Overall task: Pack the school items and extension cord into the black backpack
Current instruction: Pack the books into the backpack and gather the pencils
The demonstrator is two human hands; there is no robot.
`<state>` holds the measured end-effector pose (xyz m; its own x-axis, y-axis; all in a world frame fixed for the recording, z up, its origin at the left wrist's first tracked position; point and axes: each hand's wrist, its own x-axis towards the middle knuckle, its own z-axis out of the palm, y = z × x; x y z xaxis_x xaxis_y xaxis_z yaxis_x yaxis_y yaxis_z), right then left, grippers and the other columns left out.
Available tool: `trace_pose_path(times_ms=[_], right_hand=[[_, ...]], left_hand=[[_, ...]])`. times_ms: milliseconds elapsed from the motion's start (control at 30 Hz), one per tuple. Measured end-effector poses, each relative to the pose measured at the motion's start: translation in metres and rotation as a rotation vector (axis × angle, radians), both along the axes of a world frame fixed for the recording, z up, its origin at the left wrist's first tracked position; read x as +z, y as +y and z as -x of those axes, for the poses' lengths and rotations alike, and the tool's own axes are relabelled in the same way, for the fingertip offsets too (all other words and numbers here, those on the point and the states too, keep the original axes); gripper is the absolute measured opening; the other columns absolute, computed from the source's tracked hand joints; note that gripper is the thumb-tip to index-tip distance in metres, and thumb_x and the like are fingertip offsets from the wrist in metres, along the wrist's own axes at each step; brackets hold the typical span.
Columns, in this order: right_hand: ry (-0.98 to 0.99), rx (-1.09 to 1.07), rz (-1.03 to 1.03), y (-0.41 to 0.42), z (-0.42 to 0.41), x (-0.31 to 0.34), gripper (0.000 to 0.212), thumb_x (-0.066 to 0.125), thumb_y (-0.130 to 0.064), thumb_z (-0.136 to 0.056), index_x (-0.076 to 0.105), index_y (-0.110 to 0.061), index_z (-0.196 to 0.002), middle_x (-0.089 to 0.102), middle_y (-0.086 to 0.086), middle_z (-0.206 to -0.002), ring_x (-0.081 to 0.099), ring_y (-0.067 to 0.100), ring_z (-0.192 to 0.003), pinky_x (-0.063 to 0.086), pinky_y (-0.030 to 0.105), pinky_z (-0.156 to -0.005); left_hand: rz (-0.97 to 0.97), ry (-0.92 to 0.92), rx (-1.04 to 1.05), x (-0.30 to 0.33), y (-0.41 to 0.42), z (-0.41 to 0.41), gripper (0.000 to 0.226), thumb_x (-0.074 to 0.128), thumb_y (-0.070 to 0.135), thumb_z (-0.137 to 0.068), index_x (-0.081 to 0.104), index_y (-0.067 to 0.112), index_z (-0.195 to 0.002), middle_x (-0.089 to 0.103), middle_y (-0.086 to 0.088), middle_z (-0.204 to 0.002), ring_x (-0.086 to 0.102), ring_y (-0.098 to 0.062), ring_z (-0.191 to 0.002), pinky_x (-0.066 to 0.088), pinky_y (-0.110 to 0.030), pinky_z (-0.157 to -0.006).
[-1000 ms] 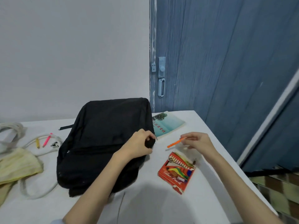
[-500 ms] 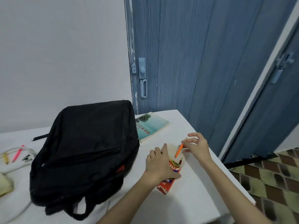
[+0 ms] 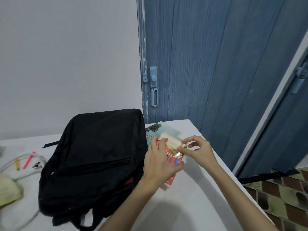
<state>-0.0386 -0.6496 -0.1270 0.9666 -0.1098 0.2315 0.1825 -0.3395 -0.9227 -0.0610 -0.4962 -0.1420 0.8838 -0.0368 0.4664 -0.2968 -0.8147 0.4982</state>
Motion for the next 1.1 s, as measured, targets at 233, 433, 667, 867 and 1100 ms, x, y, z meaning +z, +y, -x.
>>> trace_pose_path(times_ms=[233,433,667,867,1100], right_hand=[[-0.156,0.144,-0.045,0.038,-0.004,0.024,0.004,0.070,-0.015,-0.081,0.074,-0.015,-0.079,0.063,0.005,-0.098,0.061,-0.004,-0.076,0.047,0.016,-0.065],[-0.165,0.374,-0.147,0.117,-0.005,0.041,0.029,0.065,-0.010,-0.085,0.064,-0.030,-0.106,0.064,0.001,-0.099,0.063,0.004,-0.079,0.052,0.018,-0.069],[0.146,0.565,-0.393,0.236,0.008,0.057,0.037,0.070,-0.013,-0.081,0.055,-0.014,-0.115,0.070,0.012,-0.092,0.068,0.019,-0.068,0.056,0.035,-0.065],[0.337,0.736,-0.369,0.337,0.031,0.043,0.034,0.077,-0.011,-0.074,0.064,0.000,-0.103,0.069,0.020,-0.094,0.067,0.018,-0.063,0.052,0.027,-0.055],[0.389,0.692,-0.340,0.435,0.064,0.019,0.031,0.079,-0.009,-0.071,0.062,-0.003,-0.096,0.060,0.017,-0.089,0.065,0.022,-0.064,0.049,0.023,-0.046]], left_hand=[[-0.040,-0.101,0.128,0.027,0.039,-0.002,0.084,0.049,0.062,-0.054,0.050,0.013,-0.122,0.041,-0.010,-0.130,0.053,-0.029,-0.103,0.049,-0.039,-0.076],[0.006,-0.139,0.315,0.048,0.108,0.014,0.085,0.051,0.064,-0.057,0.044,0.015,-0.126,0.035,-0.007,-0.134,0.049,-0.026,-0.108,0.048,-0.038,-0.079],[-0.019,-0.166,0.493,0.060,0.215,0.062,0.086,0.060,0.059,-0.054,0.042,0.019,-0.128,0.032,-0.003,-0.136,0.045,-0.022,-0.113,0.045,-0.033,-0.085],[-0.055,-0.131,0.614,0.047,0.307,0.111,0.090,0.053,0.065,-0.052,0.045,0.017,-0.128,0.036,-0.008,-0.136,0.048,-0.026,-0.115,0.047,-0.035,-0.086],[-0.081,-0.107,0.678,0.020,0.389,0.145,0.091,0.063,0.071,-0.059,0.045,0.018,-0.130,0.035,-0.009,-0.139,0.043,-0.025,-0.121,0.046,-0.037,-0.090]])
